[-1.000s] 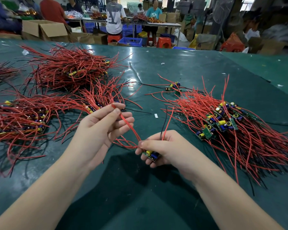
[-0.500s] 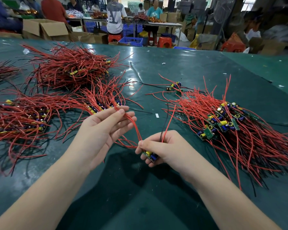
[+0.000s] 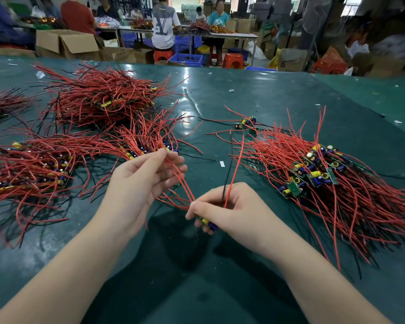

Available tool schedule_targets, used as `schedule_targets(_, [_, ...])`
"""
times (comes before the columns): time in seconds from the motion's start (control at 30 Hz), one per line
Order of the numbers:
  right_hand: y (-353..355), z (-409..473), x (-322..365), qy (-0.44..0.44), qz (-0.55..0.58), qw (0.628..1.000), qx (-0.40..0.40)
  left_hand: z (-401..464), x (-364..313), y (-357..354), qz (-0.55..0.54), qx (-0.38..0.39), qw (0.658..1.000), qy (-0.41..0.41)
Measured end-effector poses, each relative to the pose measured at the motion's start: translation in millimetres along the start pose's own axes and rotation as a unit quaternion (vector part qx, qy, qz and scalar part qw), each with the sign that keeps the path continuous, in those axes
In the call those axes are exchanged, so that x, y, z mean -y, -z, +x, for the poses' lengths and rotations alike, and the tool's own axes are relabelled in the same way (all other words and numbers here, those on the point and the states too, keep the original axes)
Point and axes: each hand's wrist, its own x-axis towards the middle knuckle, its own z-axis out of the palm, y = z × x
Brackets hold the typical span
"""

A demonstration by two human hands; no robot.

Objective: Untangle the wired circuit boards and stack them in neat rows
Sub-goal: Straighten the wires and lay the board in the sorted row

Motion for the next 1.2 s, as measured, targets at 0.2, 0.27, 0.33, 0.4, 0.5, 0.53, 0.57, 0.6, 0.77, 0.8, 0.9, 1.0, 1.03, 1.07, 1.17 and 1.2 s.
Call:
schedule_targets(0.2, [2.3,1.2,-9.5,0.02,-0.167,0.982,-0.085,3.8,-2.5,4.3,-0.044,-0.02,0.998,0.035])
schedule_targets(0.27, [3.2,1.3,-11.0,0.037,-0.213,0.971,-0.102,4.8,-2.8,4.7,-0.057,-0.016,0.997,0.057])
schedule_targets(0.33, [4.5,2.2,-11.5,0.043,-0.237,0.964,-0.113,5.7,-4.2,5.6,-0.082,-0.011,0.993,0.085])
schedule_targets(0.4, [5.8,2.5,-10.6,0.033,-0.224,0.967,-0.117,5.9,-6.0,7.0,-0.113,-0.009,0.987,0.112])
schedule_targets(0.5, [6.7,2.3,-7.6,-0.004,-0.176,0.979,-0.107,5.7,-8.4,8.5,-0.138,-0.011,0.981,0.14])
schedule_targets(0.53, [7.0,2.4,-6.2,-0.02,-0.152,0.983,-0.097,5.4,-9.4,7.9,-0.144,-0.012,0.979,0.145])
schedule_targets(0.57, [7.5,2.4,-4.7,-0.034,-0.128,0.988,-0.083,5.1,-10.3,7.4,-0.151,-0.013,0.977,0.149])
schedule_targets(0.6, [8.3,2.4,-3.1,-0.045,-0.104,0.991,-0.069,5.0,-10.8,6.2,-0.16,-0.015,0.975,0.152])
schedule_targets(0.77, [13.7,1.4,5.4,-0.075,-0.042,0.996,-0.027,5.0,-11.5,3.4,-0.195,-0.027,0.962,0.187])
schedule_targets(0.8, [13.9,1.3,5.5,-0.08,-0.04,0.996,-0.023,5.5,-10.7,4.0,-0.187,-0.026,0.963,0.191])
schedule_targets(0.9, [13.0,1.0,4.7,-0.085,-0.026,0.996,-0.012,6.9,-7.9,6.3,-0.148,-0.025,0.974,0.167])
schedule_targets(1.0, [11.3,0.4,5.8,-0.08,0.004,0.997,0.001,8.5,-5.5,7.9,-0.109,-0.027,0.987,0.116])
schedule_targets(1.03, [10.8,0.0,6.5,-0.078,0.008,0.997,0.006,8.7,-5.1,8.2,-0.095,-0.025,0.99,0.099])
schedule_targets(1.07, [10.5,-0.5,7.2,-0.076,0.012,0.997,0.01,8.5,-4.8,8.2,-0.083,-0.021,0.993,0.084])
schedule_targets(1.17, [10.6,-1.3,8.3,-0.072,0.016,0.997,0.014,5.7,-5.0,6.7,-0.05,-0.005,0.997,0.054])
schedule_targets(1.2, [10.7,-1.4,7.9,-0.071,0.017,0.997,0.013,4.7,-5.3,6.4,-0.038,-0.002,0.998,0.045])
